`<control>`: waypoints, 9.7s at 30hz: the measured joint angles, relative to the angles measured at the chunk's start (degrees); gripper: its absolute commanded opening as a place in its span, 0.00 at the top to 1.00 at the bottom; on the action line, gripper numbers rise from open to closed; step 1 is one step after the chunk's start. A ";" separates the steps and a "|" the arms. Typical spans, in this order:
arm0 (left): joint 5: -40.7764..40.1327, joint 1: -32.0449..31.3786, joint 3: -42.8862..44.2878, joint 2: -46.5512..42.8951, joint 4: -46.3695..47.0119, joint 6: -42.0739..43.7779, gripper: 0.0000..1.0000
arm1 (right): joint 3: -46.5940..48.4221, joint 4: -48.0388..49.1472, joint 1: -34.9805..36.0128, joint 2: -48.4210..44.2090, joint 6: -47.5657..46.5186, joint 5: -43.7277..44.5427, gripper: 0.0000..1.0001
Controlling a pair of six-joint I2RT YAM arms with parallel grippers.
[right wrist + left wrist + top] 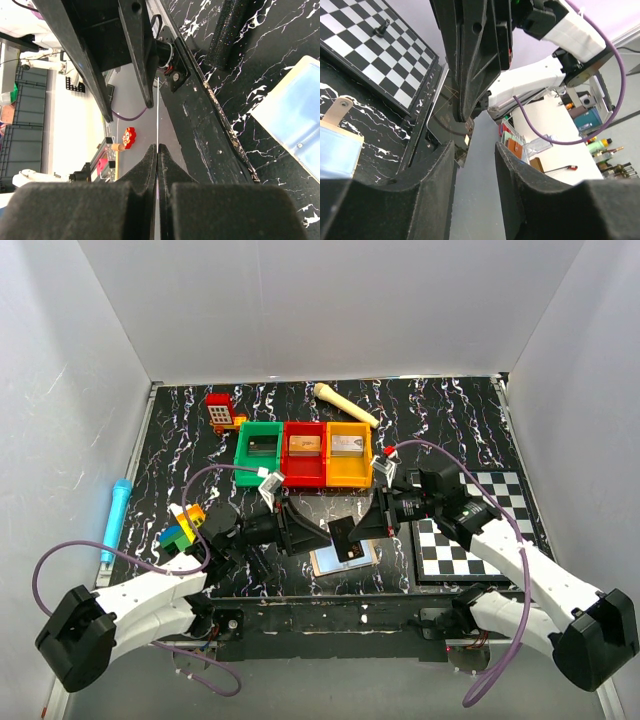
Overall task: Take the credit cards out of the card holder
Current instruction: Place the credit card in the storage box.
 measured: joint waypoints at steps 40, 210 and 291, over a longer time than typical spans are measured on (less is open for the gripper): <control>-3.48 -1.79 -3.96 -1.90 0.31 0.81 0.67 | 2.69 3.17 3.89 2.08 2.49 1.55 0.99; -59.28 24.55 26.56 51.84 -4.33 -35.01 0.78 | -7.74 -11.80 -5.18 -17.55 -2.05 28.65 0.52; -58.80 24.28 31.67 49.33 -31.58 -27.50 1.00 | -8.50 -9.38 -5.18 -17.51 -2.01 27.85 0.52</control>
